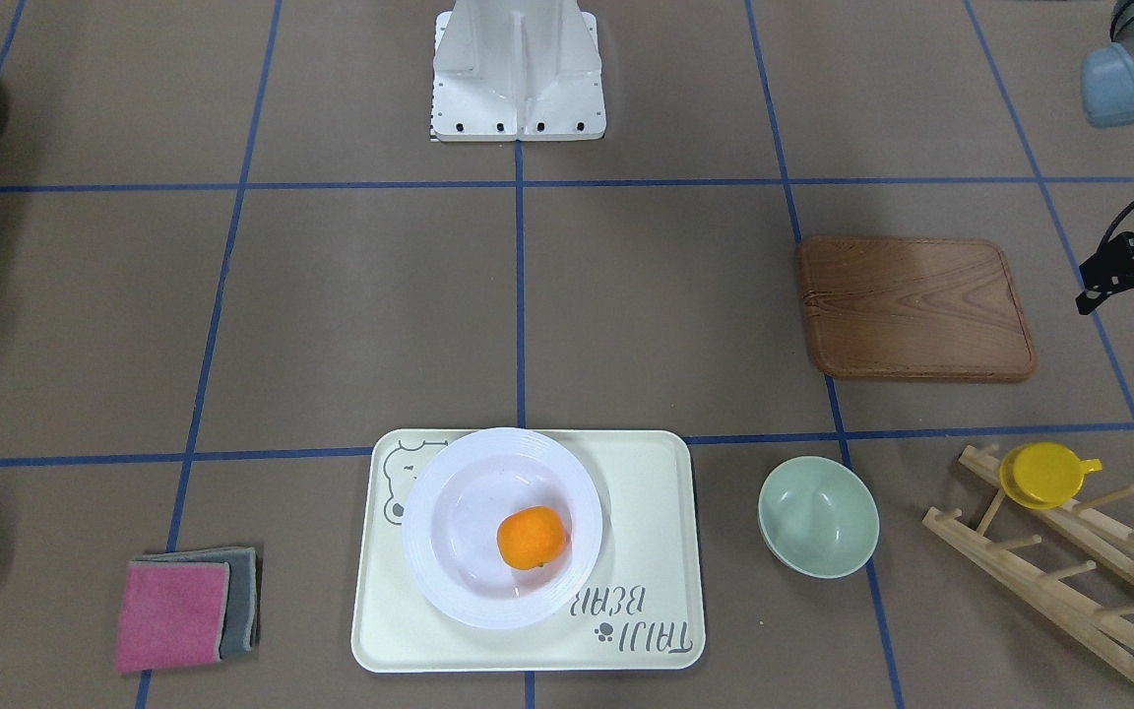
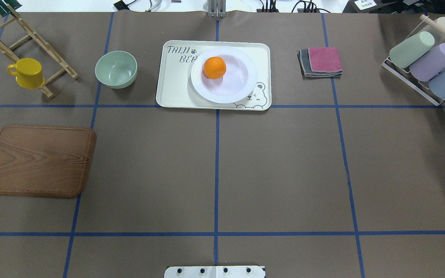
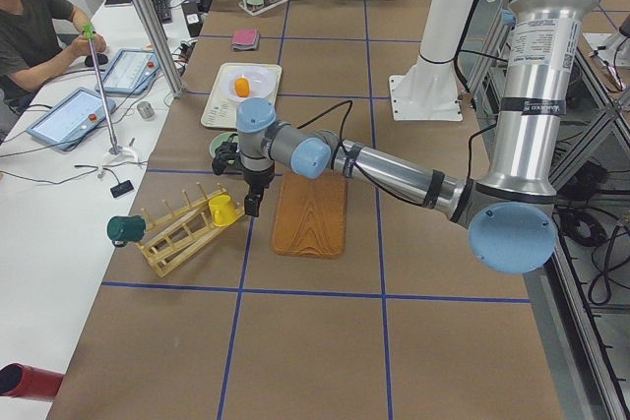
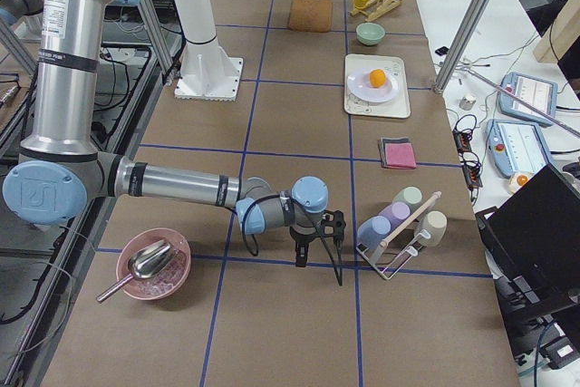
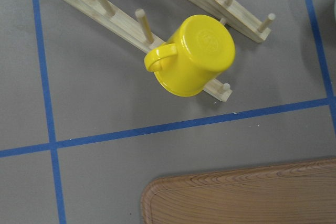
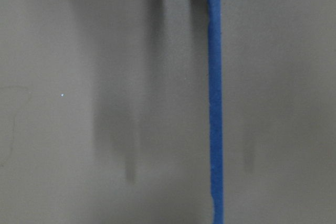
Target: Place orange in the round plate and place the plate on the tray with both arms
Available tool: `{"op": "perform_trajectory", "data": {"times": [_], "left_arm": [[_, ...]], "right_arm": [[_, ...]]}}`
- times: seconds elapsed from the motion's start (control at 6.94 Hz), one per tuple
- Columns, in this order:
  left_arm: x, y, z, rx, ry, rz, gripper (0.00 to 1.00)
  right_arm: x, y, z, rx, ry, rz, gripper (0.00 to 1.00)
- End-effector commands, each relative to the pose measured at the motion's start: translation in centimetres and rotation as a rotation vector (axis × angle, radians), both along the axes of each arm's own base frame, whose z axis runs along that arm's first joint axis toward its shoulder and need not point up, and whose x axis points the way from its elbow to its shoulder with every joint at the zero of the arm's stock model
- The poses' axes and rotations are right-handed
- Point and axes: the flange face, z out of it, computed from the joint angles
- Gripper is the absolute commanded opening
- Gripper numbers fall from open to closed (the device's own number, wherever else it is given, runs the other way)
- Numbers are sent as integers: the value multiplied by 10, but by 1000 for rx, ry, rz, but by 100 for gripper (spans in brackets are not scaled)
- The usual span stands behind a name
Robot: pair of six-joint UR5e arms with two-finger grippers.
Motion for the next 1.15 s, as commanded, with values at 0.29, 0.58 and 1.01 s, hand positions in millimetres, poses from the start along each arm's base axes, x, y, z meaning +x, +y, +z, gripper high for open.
{"op": "perform_trajectory", "data": {"times": [0.29, 0.58, 1.01], "left_arm": [[-36, 2, 33, -2, -10, 11, 99], [-63, -5, 62, 3, -27, 23, 99], [-74, -7, 72, 8, -33, 25, 99]], "right_arm": [[25, -75, -114, 2, 81, -52, 100], [28, -83, -115, 16, 73, -64, 100], [28, -85, -124, 23, 28, -63, 100]]}}
